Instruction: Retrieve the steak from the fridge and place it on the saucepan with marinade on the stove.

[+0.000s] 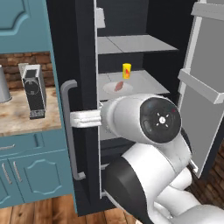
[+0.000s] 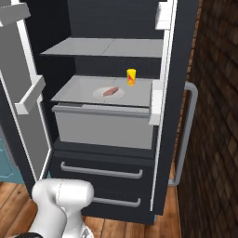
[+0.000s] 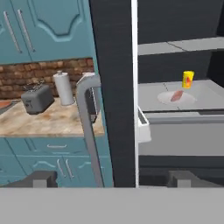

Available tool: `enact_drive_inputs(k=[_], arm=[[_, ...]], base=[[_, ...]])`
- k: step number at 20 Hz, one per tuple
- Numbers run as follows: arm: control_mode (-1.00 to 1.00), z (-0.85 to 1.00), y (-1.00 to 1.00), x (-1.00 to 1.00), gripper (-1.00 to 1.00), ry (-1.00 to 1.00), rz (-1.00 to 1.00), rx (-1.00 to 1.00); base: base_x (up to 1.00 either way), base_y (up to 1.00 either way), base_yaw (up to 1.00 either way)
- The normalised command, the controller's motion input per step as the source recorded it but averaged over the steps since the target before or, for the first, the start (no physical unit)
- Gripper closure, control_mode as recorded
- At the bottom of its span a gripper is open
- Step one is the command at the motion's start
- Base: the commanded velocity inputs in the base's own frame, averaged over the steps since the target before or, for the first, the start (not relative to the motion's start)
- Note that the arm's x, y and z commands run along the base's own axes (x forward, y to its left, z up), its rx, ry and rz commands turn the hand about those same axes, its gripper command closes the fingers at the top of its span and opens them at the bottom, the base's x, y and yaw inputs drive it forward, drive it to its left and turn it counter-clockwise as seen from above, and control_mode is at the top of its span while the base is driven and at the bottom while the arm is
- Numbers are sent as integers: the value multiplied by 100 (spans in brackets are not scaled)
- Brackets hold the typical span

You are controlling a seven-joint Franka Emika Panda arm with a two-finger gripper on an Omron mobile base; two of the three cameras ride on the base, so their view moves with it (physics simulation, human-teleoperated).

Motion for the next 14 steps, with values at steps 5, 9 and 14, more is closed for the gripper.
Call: enact_drive_inputs(k=[5, 9, 14], arm=[[-100, 81, -86, -29, -100, -5, 0, 14], [-100, 53, -79, -26, -100, -8, 4, 15], [-100, 1, -40, -3, -100, -12, 11, 9]], base=[[0, 0, 0], [0, 0, 0], [0, 0, 0]])
